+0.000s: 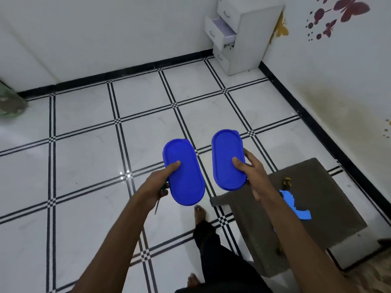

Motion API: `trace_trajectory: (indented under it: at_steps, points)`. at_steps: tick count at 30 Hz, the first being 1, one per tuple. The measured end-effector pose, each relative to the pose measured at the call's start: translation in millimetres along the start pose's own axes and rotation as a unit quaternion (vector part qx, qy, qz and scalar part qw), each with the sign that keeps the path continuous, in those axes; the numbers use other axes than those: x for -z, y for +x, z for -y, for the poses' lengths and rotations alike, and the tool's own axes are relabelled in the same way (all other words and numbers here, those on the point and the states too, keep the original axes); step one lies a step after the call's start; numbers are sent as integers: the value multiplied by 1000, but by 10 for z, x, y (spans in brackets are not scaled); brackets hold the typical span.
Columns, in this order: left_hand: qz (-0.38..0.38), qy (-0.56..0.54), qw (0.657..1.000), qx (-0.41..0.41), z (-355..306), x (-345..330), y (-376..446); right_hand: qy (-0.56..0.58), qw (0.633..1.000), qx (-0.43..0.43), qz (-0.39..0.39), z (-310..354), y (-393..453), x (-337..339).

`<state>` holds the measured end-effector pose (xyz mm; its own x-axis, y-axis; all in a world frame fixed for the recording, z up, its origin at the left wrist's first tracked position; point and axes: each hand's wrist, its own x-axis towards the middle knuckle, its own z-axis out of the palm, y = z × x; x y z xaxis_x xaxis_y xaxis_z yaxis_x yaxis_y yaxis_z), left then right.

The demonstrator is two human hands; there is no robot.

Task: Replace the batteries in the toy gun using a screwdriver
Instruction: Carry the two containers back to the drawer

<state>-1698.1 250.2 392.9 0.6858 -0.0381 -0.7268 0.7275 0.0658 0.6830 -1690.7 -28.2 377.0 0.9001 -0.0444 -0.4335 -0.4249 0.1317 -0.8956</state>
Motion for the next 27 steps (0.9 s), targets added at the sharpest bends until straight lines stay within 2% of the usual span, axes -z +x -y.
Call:
trace_trajectory:
  at_steps: [4, 11, 19, 27]
  points:
    - [-25, -11, 1000, -2, -614, 116, 558, 21, 1000, -4, -1, 236, 801, -194]
    - [-52, 14, 998, -12, -2022, 227, 1469, 33, 999, -15, -7, 1054, 2256, -599]
    - [-17, 18, 999, -31, -3412, 506, 2874, 17, 1000, 0, -10, 1819, 3909, -990]
    - [35, 30, 999, -16, -5092, 874, 4440, 21, 997, -5, -68, 2571, 5602, -1544]
